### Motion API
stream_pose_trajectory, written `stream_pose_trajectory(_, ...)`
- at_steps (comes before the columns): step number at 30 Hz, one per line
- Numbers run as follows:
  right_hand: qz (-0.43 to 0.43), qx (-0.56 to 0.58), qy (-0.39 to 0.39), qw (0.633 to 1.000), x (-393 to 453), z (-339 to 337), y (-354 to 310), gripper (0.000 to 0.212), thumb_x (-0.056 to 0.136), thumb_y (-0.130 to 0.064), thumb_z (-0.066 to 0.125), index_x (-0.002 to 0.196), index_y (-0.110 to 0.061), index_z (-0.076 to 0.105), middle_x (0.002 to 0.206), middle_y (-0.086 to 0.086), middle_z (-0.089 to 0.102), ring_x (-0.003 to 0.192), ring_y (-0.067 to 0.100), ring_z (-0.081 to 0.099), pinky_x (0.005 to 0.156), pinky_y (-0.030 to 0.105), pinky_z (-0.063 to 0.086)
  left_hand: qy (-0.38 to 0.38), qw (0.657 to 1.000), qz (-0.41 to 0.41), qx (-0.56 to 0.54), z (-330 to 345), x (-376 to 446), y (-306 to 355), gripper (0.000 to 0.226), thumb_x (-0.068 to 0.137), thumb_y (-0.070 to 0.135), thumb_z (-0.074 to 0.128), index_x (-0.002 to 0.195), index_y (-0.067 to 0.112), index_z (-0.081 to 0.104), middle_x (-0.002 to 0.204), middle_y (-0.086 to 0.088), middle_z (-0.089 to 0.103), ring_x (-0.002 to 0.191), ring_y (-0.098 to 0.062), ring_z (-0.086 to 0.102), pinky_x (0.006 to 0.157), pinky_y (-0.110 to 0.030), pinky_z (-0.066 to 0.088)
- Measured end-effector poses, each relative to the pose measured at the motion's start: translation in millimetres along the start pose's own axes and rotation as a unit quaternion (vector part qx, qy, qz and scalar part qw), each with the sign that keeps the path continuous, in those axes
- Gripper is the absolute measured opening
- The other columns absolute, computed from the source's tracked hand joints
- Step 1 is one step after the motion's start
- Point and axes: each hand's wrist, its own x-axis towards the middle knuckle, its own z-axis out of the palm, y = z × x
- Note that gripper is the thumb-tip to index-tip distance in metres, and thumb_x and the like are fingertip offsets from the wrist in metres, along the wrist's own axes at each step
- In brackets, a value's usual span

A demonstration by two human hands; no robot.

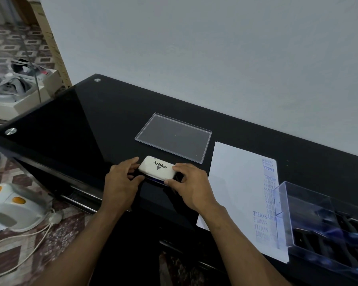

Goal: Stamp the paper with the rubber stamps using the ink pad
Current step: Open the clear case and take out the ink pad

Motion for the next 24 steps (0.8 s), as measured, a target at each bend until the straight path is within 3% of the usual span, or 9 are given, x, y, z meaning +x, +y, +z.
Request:
stream_pose_trajectory(3, -0.006, 0.016, -0.001, 1.0, 0, -6, 0, 0.047, 0.082, -0.044, 0.076, 0.123, -0.023, 0.067, 0.124, -0.013, 0.064, 0.079, 0.001, 0.056, 0.072, 0.011, 0.046, -0.004, 1.0, 0.004, -0.002, -1, 0, -3, 0.061, 0.078, 0.003, 0.082, 0.133, 0.021, 0.062, 0.108, 0.007, 0.064, 0.097, -0.001, 0.061, 0.082, -0.008, 0.044)
stream_pose_trajectory(6, 0.01, 0.068, 0.01, 0.998, 3, -10, -2, 0.03, 0.087, -0.054, 0.065, 0.104, -0.03, 0.072, 0.096, -0.017, 0.071, 0.076, 0.002, 0.064, 0.067, 0.018, 0.054, -0.009, 1.0, 0.006, 0.0, -1, 2, -8, 0.063, 0.077, 0.004, 0.083, 0.134, 0.022, 0.062, 0.109, 0.006, 0.066, 0.096, 0.0, 0.061, 0.083, -0.005, 0.046)
stream_pose_trajectory(9, 0.03, 0.093, 0.055, 0.994, 13, -10, -5, 0.042, 0.092, -0.059, 0.052, 0.083, -0.022, 0.069, 0.071, -0.008, 0.068, 0.063, 0.006, 0.064, 0.059, 0.021, 0.053, -0.011, 1.0, 0.008, -0.004, 0, 3, -12, 0.063, 0.077, 0.005, 0.084, 0.134, 0.022, 0.062, 0.108, 0.007, 0.067, 0.096, -0.001, 0.061, 0.082, -0.001, 0.043)
stream_pose_trajectory(12, 0.045, 0.11, 0.105, 0.987, 23, -4, -6, 0.054, 0.096, -0.057, 0.049, 0.068, -0.012, 0.059, 0.06, 0.0, 0.064, 0.052, 0.015, 0.061, 0.055, 0.034, 0.055, -0.009, 1.0, 0.007, -0.015, 0, 2, -13, 0.062, 0.077, 0.004, 0.084, 0.133, 0.021, 0.062, 0.108, 0.008, 0.066, 0.097, -0.003, 0.061, 0.082, -0.003, 0.044)
stream_pose_trajectory(15, 0.07, 0.118, 0.135, 0.981, 30, 1, -6, 0.046, 0.099, -0.046, 0.051, 0.068, -0.013, 0.061, 0.061, 0.0, 0.065, 0.054, 0.02, 0.062, 0.057, 0.039, 0.057, -0.01, 1.0, 0.011, -0.015, 0, 2, -12, 0.062, 0.077, 0.003, 0.084, 0.132, 0.021, 0.063, 0.105, 0.01, 0.066, 0.097, -0.006, 0.062, 0.084, -0.009, 0.046)
stream_pose_trajectory(20, 0.097, 0.124, 0.174, 0.972, 37, 7, -6, 0.007, 0.097, -0.023, 0.06, 0.097, -0.019, 0.066, 0.089, -0.004, 0.07, 0.077, 0.015, 0.068, 0.07, 0.033, 0.06, -0.011, 1.0, 0.012, -0.01, -1, 1, -9, 0.061, 0.077, 0.003, 0.083, 0.132, 0.021, 0.063, 0.104, 0.013, 0.065, 0.098, -0.008, 0.063, 0.086, -0.013, 0.046)
stream_pose_trajectory(24, 0.11, 0.131, 0.177, 0.969, 40, 13, -4, 0.006, 0.095, -0.019, 0.064, 0.099, -0.018, 0.069, 0.091, -0.004, 0.071, 0.082, 0.011, 0.068, 0.072, 0.03, 0.06, -0.014, 1.0, 0.009, -0.006, -2, 1, -7, 0.06, 0.078, 0.004, 0.083, 0.132, 0.021, 0.063, 0.104, 0.014, 0.064, 0.098, -0.007, 0.062, 0.088, -0.015, 0.047)
